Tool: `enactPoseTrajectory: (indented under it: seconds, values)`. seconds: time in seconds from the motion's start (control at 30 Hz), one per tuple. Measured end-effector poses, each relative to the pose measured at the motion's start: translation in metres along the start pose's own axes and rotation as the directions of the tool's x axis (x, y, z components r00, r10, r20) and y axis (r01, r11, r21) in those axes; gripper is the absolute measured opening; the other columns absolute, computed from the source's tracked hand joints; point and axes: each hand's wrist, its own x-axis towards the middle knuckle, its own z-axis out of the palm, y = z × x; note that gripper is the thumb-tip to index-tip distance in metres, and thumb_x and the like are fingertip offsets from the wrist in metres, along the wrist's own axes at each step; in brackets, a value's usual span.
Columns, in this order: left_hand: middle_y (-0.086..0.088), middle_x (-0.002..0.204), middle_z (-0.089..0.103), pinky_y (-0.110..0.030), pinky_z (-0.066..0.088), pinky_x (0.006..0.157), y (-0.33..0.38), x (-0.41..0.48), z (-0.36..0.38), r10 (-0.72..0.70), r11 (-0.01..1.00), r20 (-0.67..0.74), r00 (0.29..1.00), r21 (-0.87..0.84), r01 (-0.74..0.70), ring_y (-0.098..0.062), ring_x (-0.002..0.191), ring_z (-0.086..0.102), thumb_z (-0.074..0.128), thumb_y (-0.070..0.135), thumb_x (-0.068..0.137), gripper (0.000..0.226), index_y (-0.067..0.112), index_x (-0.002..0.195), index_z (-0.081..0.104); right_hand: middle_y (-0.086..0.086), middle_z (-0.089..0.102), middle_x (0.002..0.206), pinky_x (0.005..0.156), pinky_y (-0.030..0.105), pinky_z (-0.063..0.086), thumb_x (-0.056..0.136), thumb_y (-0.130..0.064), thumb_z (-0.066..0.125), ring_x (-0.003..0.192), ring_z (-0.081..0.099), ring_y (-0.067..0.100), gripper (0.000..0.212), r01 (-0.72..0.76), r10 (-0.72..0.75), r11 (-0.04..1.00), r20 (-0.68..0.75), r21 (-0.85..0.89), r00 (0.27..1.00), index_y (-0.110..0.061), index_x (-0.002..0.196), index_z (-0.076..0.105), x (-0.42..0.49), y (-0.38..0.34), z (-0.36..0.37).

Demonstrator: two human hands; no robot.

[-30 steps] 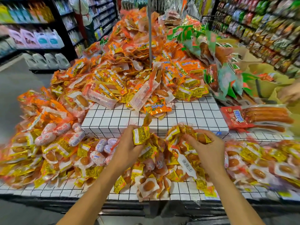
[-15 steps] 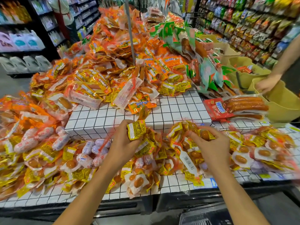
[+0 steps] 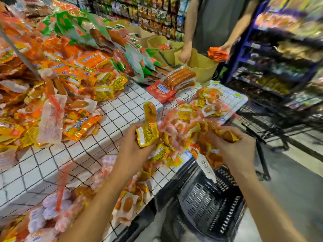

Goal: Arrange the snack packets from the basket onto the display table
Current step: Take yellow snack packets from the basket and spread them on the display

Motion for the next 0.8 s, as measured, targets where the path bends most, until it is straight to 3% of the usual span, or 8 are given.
enactPoseTrajectory:
  seconds: [0.2, 0.27, 0.37, 0.47, 0.53, 0.6, 0.73, 0.8]
  values:
    - [0.009, 0.091, 0.067, -0.012, 0.049, 0.07, 0.006, 0.002, 0.072, -0.009, 0.994, 0.283, 0.959, -0.106, 0.041, 0.001, 0.081, 0.065, 0.076, 0.022, 0.075, 0.038, 0.024, 0.105, 0.053, 0.002, 0.073, 0.082, 0.064, 0.036, 0.059, 0.067, -0.041, 0.09, 0.069, 0.067, 0.011, 0.034, -0.065, 0.022, 0.981, -0.226, -0.183, 0.974, -0.017, 0.085, 0.074, -0.028, 0.026, -0.082]
    - [0.012, 0.089, 0.068, -0.016, 0.051, 0.072, 0.003, 0.002, 0.099, -0.015, 0.994, 0.346, 0.938, -0.096, 0.051, 0.0, 0.083, 0.066, 0.077, 0.03, 0.071, 0.039, 0.03, 0.102, 0.052, 0.002, 0.07, 0.074, 0.059, 0.027, 0.053, 0.068, -0.03, 0.091, 0.06, 0.062, 0.005, 0.026, -0.106, 0.046, 0.976, -0.295, -0.19, 0.954, -0.016, 0.081, 0.073, -0.036, 0.037, -0.106]
    - [0.013, 0.098, 0.068, -0.032, 0.055, 0.085, -0.002, 0.0, 0.14, -0.054, 0.994, 0.441, 0.896, -0.06, 0.09, -0.009, 0.095, 0.067, 0.081, 0.056, 0.067, 0.049, 0.038, 0.103, 0.053, -0.002, 0.066, 0.067, 0.064, 0.037, 0.051, 0.066, -0.027, 0.092, 0.059, 0.057, 0.016, 0.024, -0.162, 0.063, 0.959, -0.38, -0.232, 0.923, -0.018, 0.073, 0.071, -0.043, 0.061, -0.137]
    - [0.003, 0.098, 0.067, -0.029, 0.054, 0.081, -0.007, -0.007, 0.186, -0.072, 0.995, 0.492, 0.868, -0.024, 0.096, -0.006, 0.093, 0.066, 0.082, 0.041, 0.075, 0.044, 0.03, 0.106, 0.053, 0.003, 0.067, 0.065, 0.064, 0.047, 0.056, 0.065, -0.033, 0.092, 0.064, 0.063, 0.031, 0.027, -0.26, 0.147, 0.94, -0.426, -0.22, 0.893, -0.019, 0.073, 0.071, -0.045, 0.097, -0.166]
    - [0.004, 0.089, 0.065, -0.013, 0.051, 0.067, -0.015, -0.014, 0.217, -0.113, 0.987, 0.518, 0.848, -0.037, 0.154, 0.006, 0.079, 0.065, 0.077, 0.009, 0.081, 0.035, 0.012, 0.106, 0.053, -0.004, 0.066, 0.062, 0.063, 0.047, 0.058, 0.062, -0.038, 0.093, 0.06, 0.065, 0.022, 0.028, -0.331, 0.223, 0.927, -0.452, -0.175, 0.864, -0.026, 0.073, 0.07, -0.045, 0.125, -0.181]
    - [0.003, 0.088, 0.064, -0.01, 0.05, 0.059, -0.036, -0.022, 0.244, -0.195, 0.971, 0.548, 0.813, -0.006, 0.237, 0.007, 0.072, 0.064, 0.072, -0.004, 0.082, 0.035, 0.006, 0.108, 0.052, -0.01, 0.061, 0.058, 0.061, 0.04, 0.056, 0.062, -0.043, 0.092, 0.057, 0.058, 0.012, 0.031, -0.373, 0.26, 0.911, -0.458, -0.175, 0.85, -0.027, 0.067, 0.066, -0.046, 0.159, -0.194]
    - [0.003, 0.105, 0.065, -0.012, 0.048, 0.069, -0.108, -0.033, 0.289, -0.307, 0.952, 0.54, 0.784, 0.165, 0.259, -0.002, 0.091, 0.063, 0.08, 0.025, 0.08, 0.041, 0.031, 0.111, 0.053, -0.009, 0.065, 0.066, 0.065, 0.042, 0.054, 0.064, -0.055, 0.087, 0.063, 0.061, 0.012, 0.033, -0.47, 0.344, 0.85, -0.426, -0.239, 0.837, -0.03, 0.071, 0.066, -0.047, 0.235, -0.205]
    - [0.002, 0.107, 0.065, -0.022, 0.05, 0.078, -0.147, -0.04, 0.31, -0.369, 0.928, 0.516, 0.773, 0.255, 0.272, -0.011, 0.097, 0.063, 0.083, 0.031, 0.077, 0.046, 0.03, 0.112, 0.053, -0.009, 0.066, 0.071, 0.069, 0.045, 0.056, 0.062, -0.057, 0.085, 0.068, 0.063, 0.011, 0.035, -0.525, 0.401, 0.815, -0.414, -0.247, 0.817, -0.03, 0.074, 0.065, -0.049, 0.277, -0.203]
